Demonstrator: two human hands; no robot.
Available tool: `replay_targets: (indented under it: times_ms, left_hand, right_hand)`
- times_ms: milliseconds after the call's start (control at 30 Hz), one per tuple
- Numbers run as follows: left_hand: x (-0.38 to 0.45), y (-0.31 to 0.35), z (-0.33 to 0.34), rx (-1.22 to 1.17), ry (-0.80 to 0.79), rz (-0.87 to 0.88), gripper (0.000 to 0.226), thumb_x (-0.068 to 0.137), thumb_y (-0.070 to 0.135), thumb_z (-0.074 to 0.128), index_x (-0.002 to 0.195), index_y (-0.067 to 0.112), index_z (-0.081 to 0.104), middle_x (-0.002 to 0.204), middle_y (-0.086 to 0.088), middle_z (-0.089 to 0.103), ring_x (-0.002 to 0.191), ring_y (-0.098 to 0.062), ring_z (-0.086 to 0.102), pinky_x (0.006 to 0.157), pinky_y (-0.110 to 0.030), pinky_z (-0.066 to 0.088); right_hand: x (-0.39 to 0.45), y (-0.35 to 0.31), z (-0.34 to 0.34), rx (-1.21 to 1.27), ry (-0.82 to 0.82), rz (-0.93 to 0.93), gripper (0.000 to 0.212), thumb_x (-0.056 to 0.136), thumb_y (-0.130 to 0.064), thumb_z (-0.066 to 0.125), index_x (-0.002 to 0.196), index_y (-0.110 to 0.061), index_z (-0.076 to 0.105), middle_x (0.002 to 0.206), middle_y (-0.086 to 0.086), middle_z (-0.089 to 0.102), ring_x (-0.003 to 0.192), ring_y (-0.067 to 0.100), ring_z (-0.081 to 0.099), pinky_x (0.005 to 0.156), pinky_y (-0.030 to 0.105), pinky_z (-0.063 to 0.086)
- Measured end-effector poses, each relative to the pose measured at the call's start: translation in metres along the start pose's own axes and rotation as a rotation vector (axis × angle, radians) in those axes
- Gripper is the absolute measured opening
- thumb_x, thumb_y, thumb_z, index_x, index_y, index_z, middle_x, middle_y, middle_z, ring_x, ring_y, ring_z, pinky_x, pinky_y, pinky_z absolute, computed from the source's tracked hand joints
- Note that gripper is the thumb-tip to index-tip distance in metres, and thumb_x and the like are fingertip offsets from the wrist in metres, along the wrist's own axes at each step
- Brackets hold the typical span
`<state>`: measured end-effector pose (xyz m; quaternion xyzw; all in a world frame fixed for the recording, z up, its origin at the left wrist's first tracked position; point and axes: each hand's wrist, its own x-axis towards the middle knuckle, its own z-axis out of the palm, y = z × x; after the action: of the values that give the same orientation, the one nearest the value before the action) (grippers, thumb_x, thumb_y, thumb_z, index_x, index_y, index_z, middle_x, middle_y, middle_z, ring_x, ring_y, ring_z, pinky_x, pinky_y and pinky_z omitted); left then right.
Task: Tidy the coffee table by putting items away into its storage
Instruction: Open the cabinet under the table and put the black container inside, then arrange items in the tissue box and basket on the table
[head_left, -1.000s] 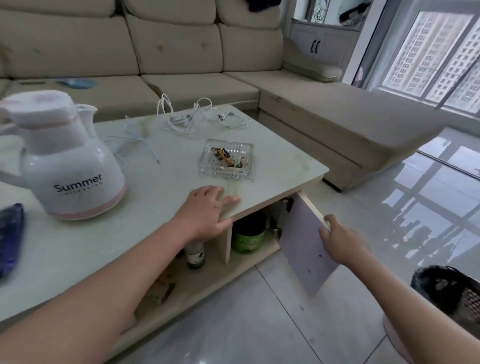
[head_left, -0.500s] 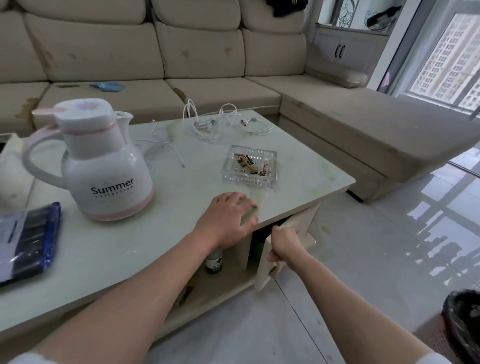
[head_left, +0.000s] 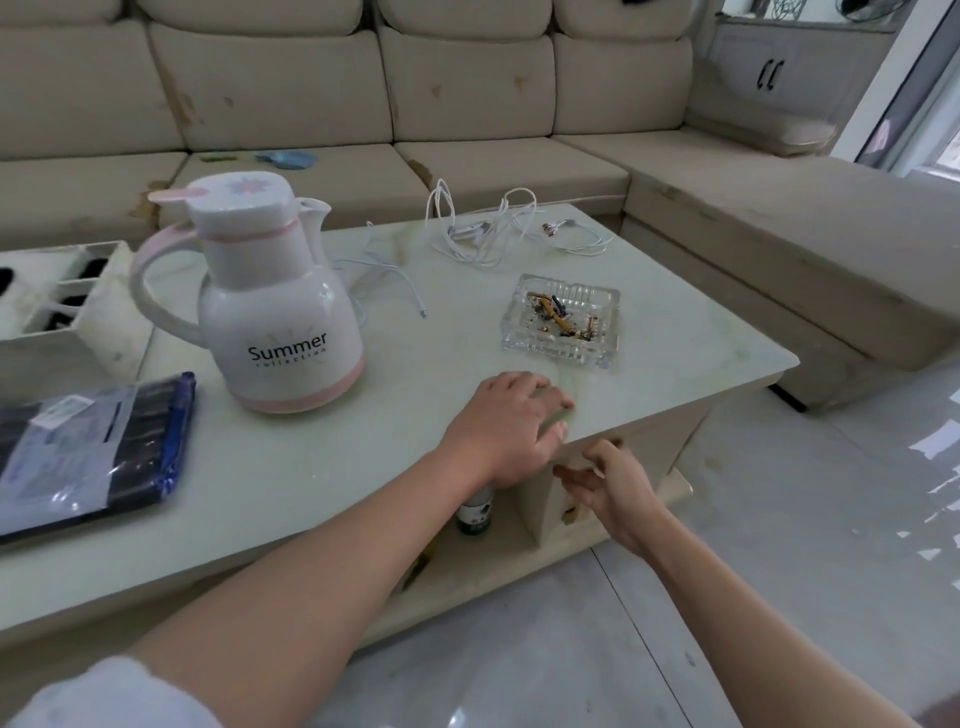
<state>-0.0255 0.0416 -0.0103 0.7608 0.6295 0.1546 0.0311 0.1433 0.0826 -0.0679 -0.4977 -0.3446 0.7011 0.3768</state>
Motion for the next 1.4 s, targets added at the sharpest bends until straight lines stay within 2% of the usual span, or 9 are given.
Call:
replay_targets:
  times_ms: [167,267,333,400,500,633,867,1033,1400]
  left_hand:
    - [0.002,-0.006,0.006,0.005,0.029,-0.001,0.043,0.095,0.05,0.033,0.132,0.035,0.049,0.141,-0.001,0.047,0.133,-0.024,0.038,0.111,-0.044,0.028]
    - [0.003,-0.003,0.006,0.028,-0.001,0.002,0.046,0.097,0.049,0.032,0.136,0.032,0.05,0.145,-0.003,0.046,0.138,-0.027,0.036,0.114,-0.044,0.026]
    - [-0.005,0.006,-0.006,0.023,-0.086,-0.038,0.049,0.1,0.05,0.029,0.142,0.03,0.046,0.153,-0.005,0.04,0.145,-0.029,0.026,0.118,-0.044,0.02]
    - [-0.014,0.02,-0.023,0.008,-0.148,-0.109,0.051,0.101,0.05,0.027,0.147,0.031,0.039,0.157,-0.005,0.034,0.148,-0.029,0.019,0.12,-0.045,0.015]
    - [-0.023,0.045,-0.072,-0.091,-0.12,-0.231,0.05,0.1,0.048,0.03,0.146,0.031,0.041,0.154,-0.006,0.04,0.145,-0.028,0.026,0.119,-0.044,0.019]
    - [-0.042,0.064,-0.16,-0.089,-0.216,-0.311,0.051,0.098,0.051,0.033,0.143,0.03,0.046,0.152,-0.008,0.042,0.142,-0.028,0.03,0.116,-0.043,0.021]
    - [-0.08,0.08,-0.349,-0.076,-0.302,-0.476,0.054,0.099,0.055,0.031,0.146,0.031,0.039,0.155,-0.009,0.036,0.146,-0.027,0.024,0.118,-0.044,0.019]
    - [-0.108,0.069,-0.482,-0.05,-0.294,-0.547,0.053,0.098,0.055,0.033,0.144,0.03,0.043,0.152,-0.006,0.042,0.14,-0.027,0.034,0.115,-0.044,0.025]
    - [-0.246,-0.072,-0.673,-0.044,-0.123,-0.683,0.05,0.097,0.053,0.04,0.141,0.03,0.047,0.145,-0.003,0.05,0.134,-0.027,0.043,0.11,-0.044,0.034]
  right_hand:
    - [0.01,0.006,0.005,-0.145,0.05,0.004,0.048,0.091,-0.022,0.044,0.139,-0.013,0.039,0.107,0.012,0.069,0.092,0.032,0.074,0.097,0.062,0.048]
    - [-0.006,-0.001,0.01,-0.151,0.21,-0.063,0.043,0.087,-0.035,0.045,0.122,-0.01,0.051,0.093,0.006,0.066,0.074,0.022,0.071,0.072,0.043,0.06]
    - [-0.03,-0.017,0.02,-0.224,0.337,-0.132,0.038,0.086,-0.044,0.05,0.113,-0.017,0.048,0.085,0.0,0.062,0.057,0.014,0.063,0.053,0.03,0.051]
    - [-0.055,-0.042,0.03,-0.426,0.352,-0.199,0.038,0.086,-0.051,0.052,0.11,-0.022,0.049,0.085,-0.004,0.065,0.055,0.007,0.063,0.049,0.023,0.043]
    - [-0.085,-0.099,0.05,-0.833,0.222,-0.202,0.042,0.087,-0.058,0.049,0.116,-0.027,0.053,0.106,-0.005,0.066,0.081,0.008,0.063,0.058,0.023,0.037]
    - [-0.133,-0.167,0.076,-1.171,-0.025,-0.202,0.052,0.091,-0.057,0.048,0.13,-0.024,0.053,0.132,0.006,0.056,0.121,0.024,0.053,0.089,0.033,0.039]
    - [-0.238,-0.31,0.138,-1.419,-0.156,-0.256,0.058,0.09,-0.058,0.047,0.136,-0.021,0.051,0.14,0.007,0.051,0.127,0.029,0.049,0.106,0.043,0.041]
    - [-0.297,-0.382,0.219,-1.499,-0.303,-0.294,0.066,0.091,-0.056,0.049,0.144,-0.019,0.043,0.148,0.008,0.045,0.131,0.028,0.047,0.107,0.042,0.039]
    - [-0.397,-0.384,0.475,-1.438,-0.435,-0.442,0.069,0.092,-0.053,0.052,0.147,-0.015,0.037,0.15,0.012,0.041,0.134,0.028,0.045,0.108,0.039,0.036]
